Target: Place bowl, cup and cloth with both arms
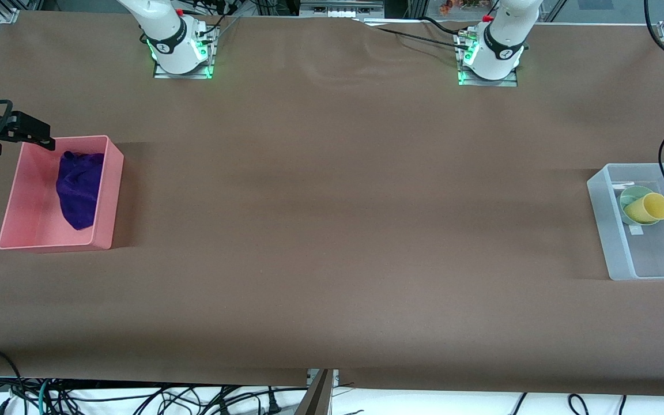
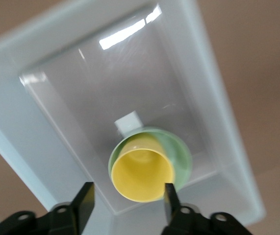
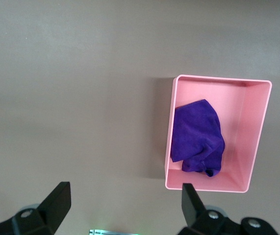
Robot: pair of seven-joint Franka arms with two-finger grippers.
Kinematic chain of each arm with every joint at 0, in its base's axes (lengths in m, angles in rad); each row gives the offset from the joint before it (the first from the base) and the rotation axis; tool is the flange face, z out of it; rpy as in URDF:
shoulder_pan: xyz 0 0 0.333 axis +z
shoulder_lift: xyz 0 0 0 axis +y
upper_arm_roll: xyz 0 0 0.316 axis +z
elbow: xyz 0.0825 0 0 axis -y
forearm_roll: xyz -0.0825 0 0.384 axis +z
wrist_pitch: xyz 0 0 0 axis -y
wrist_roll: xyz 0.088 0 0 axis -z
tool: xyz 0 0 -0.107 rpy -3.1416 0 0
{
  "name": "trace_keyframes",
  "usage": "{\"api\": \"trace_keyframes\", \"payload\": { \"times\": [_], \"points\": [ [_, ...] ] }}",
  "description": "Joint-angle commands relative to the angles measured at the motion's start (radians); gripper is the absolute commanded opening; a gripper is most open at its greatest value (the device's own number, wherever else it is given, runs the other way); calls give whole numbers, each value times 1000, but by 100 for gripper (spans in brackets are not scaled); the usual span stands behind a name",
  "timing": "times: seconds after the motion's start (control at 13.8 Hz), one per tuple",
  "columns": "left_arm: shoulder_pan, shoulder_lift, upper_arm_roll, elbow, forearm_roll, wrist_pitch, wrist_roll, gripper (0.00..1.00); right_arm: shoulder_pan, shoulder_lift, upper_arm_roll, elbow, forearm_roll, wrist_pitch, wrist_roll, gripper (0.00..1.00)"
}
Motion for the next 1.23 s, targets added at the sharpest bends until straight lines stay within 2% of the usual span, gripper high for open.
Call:
{"api": "trace_keyframes", "payload": {
  "times": [0.0,0.29,0.43,0.51,0.58,0.65,0.8,0.87,0.94,1.16],
  "points": [
    [-17,-146,-131,-18,10,-147,-146,100,-2,5,9,19,-15,-4,10,100],
    [-18,-178,-375,48,13,-310,-432,100,-2,5,9,19,-15,-3,10,100],
    [-18,-180,-431,55,10,-352,-452,100,-2,5,9,19,-14,-3,10,100],
    [-32,-195,-428,47,1,-356,-449,100,-2,5,9,19,-14,-3,10,100],
    [-79,-234,-391,30,-31,-356,-452,100,-2,5,9,19,-14,-3,10,100],
    [-184,-288,-266,4,-80,-352,-452,100,-2,5,9,19,-14,-3,10,100],
    [-436,-379,54,-57,-245,-338,-451,100,-2,5,9,19,-14,-3,10,100],
    [-525,-420,163,-107,-286,-302,-455,100,-2,5,9,19,-14,-3,10,100],
    [-584,-477,228,-176,-306,-253,-459,100,-2,5,9,19,-12,-3,10,100],
    [-717,-638,339,-367,-361,-108,-630,100,-2,5,9,19,-14,-3,10,100]
  ]
}}
